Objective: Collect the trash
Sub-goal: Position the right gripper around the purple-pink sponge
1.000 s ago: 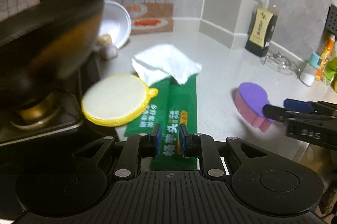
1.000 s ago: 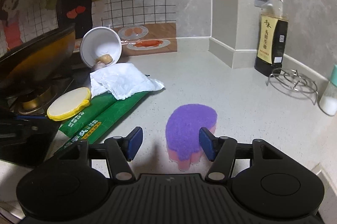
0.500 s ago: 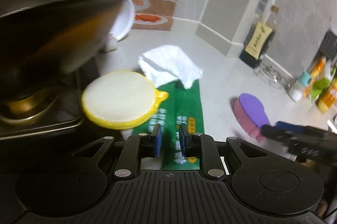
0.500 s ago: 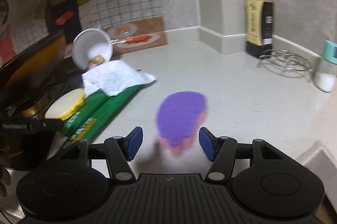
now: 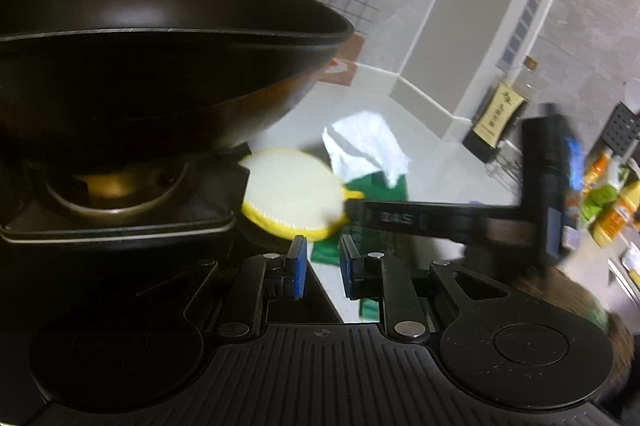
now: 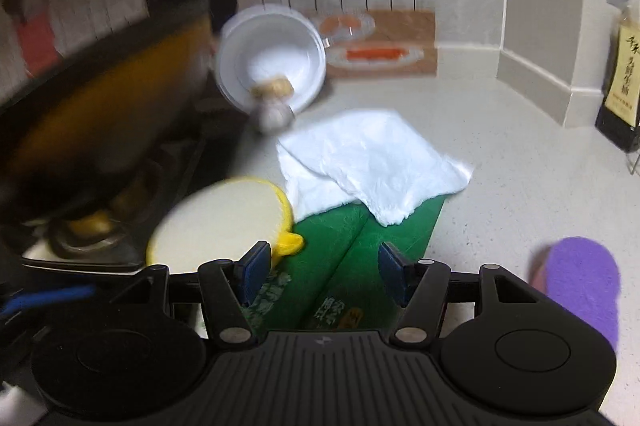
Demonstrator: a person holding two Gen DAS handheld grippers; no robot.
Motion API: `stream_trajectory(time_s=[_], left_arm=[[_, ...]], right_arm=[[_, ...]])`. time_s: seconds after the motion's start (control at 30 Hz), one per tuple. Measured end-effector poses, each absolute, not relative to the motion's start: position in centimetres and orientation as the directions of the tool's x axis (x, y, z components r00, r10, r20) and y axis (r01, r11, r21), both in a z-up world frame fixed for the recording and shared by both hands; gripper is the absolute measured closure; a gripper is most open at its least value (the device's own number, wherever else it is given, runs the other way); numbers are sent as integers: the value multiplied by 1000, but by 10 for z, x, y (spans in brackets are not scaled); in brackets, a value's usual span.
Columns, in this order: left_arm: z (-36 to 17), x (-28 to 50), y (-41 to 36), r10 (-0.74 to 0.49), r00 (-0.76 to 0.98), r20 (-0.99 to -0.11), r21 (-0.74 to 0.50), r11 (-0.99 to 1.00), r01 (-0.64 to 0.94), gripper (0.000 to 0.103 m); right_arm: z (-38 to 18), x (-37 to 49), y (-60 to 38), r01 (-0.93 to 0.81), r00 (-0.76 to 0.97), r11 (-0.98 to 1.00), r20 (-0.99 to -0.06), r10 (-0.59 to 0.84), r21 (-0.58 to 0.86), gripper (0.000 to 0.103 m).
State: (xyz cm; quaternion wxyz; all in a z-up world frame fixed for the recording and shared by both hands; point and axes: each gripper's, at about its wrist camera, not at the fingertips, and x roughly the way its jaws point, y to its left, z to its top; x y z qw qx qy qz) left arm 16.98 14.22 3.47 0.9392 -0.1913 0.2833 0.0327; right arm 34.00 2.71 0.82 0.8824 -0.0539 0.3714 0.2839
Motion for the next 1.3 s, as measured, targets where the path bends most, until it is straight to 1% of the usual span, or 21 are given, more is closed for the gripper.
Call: stream_trajectory(time_s=[0.03,0.1,0.17,0.2,0.27,0.33,0.43,0.5,0.53,0.63,0.67,0.73,0.77,0.83,0.9,1.03,1.13,1.17,1.23,1.3], left_arm=[[35,167,143,-56,838,-542,-345,925,-161,83],[35,163,144,-71,839,-540,-351,924,-148,83],[35,162,144,-84,839,-538,-354,926,-135,83],[35,162,143,-91,839,-537,-356,926,-128,83],[35,165,140,-114,838,-533,-367,924,-108,83],[34,171,134,-139,834,-534,-376,922,-87,83],[33,182,121,-172,827,-535,-390,919,-62,83],[34,191,112,-187,823,-536,-399,916,-51,83],[37,197,108,-194,824,-533,-405,913,-47,83],[48,223,93,-223,820,-527,-416,909,-20,83],[55,234,87,-218,822,-526,-406,914,-17,83],[70,262,74,-171,825,-538,-314,949,-8,83],[75,275,68,-131,825,-550,-261,965,-20,82],[82,305,59,-11,818,-575,-131,988,-79,83],[83,328,54,47,813,-581,-58,993,-98,83],[67,355,55,118,783,-611,22,991,-133,82],[47,372,49,182,769,-612,96,983,-156,83],[42,378,47,186,768,-613,107,982,-153,83],[30,390,42,158,749,-643,100,987,-122,82],[20,395,39,84,719,-690,34,996,-83,82]], right_arm=[[5,341,27,-535,567,838,-689,452,110,42],[3,340,24,-532,582,845,-704,408,51,44],[5,336,13,-536,585,843,-704,403,38,52],[6,334,6,-528,590,848,-705,394,33,54],[9,331,-10,-519,584,854,-711,392,45,68],[14,326,-26,-517,575,853,-710,406,69,70],[24,319,-51,-520,563,845,-695,448,124,70],[33,314,-71,-514,571,841,-664,482,168,70],[39,311,-81,-501,598,849,-643,478,166,68],[51,306,-105,-441,693,891,-589,415,109,54],[53,306,-113,-419,714,903,-578,395,100,52],[53,305,-128,-404,716,907,-576,394,118,51],[52,305,-135,-400,714,907,-576,399,132,51],[47,302,-148,-391,718,910,-572,396,139,51],[41,301,-159,-381,727,916,-571,382,127,48],[31,302,-176,-381,726,916,-571,382,128,47],[26,305,-186,-381,720,913,-572,393,148,47],[24,305,-190,-379,718,912,-573,396,156,47],[20,306,-197,-376,711,910,-576,405,176,47],[18,306,-204,-377,707,907,-574,413,189,47]])
